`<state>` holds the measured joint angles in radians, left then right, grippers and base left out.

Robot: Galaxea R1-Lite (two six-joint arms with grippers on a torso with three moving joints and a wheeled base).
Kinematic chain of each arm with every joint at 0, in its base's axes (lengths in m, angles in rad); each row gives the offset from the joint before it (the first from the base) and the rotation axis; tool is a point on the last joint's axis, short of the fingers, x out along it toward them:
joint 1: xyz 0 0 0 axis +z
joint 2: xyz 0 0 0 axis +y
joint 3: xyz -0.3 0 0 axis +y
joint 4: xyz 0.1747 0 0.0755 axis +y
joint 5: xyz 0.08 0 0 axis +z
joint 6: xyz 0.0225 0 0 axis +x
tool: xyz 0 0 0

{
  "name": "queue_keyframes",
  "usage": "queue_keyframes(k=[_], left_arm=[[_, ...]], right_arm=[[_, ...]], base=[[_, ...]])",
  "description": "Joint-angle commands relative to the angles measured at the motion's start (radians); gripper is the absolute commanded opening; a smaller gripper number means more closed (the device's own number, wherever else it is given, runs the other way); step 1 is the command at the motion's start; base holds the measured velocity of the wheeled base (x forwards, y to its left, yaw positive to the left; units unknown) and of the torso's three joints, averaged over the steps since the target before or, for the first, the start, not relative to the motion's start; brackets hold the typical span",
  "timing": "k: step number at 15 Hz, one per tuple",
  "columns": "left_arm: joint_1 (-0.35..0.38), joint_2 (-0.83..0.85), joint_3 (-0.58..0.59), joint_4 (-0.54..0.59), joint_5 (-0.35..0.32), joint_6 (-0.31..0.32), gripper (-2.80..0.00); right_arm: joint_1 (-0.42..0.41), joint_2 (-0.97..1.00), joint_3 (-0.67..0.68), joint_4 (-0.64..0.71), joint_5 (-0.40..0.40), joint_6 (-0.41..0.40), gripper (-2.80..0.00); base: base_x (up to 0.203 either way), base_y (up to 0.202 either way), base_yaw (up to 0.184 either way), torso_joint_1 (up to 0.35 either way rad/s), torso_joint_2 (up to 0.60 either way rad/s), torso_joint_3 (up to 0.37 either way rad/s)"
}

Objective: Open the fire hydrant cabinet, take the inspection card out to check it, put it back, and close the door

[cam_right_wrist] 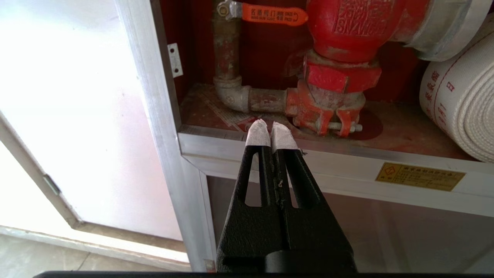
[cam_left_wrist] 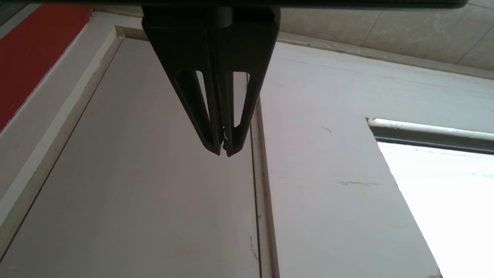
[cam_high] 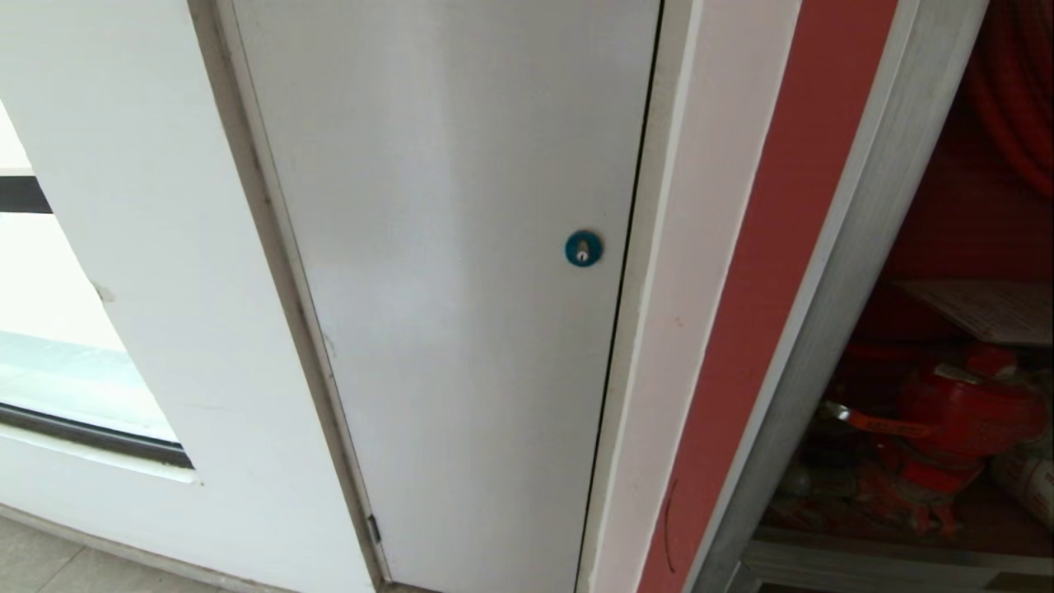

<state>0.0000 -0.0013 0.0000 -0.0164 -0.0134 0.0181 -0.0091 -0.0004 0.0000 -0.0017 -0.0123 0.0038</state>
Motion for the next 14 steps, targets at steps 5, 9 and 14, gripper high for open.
queue_keyframes(k=[5,9,14], left_arm=[[0.000,0.001,0.006,0.000,0.000,0.000,-2.80],[0.000,0.001,0.006,0.000,0.000,0.000,-2.80],[0.000,0.001,0.006,0.000,0.000,0.000,-2.80]], right_arm=[[0.000,-0.001,-0.002,0.003,0.008,0.001,-2.80],[0.009,-0.001,-0.002,0.003,0.012,0.002,-2.80],[0.009,-0.001,-0.002,0.005,0.012,0.001,-2.80]], base=[[0.000,0.000,0.000,0.000,0.00,0.000],[0.000,0.000,0.000,0.000,0.00,0.000],[0.000,0.000,0.000,0.000,0.00,0.000]])
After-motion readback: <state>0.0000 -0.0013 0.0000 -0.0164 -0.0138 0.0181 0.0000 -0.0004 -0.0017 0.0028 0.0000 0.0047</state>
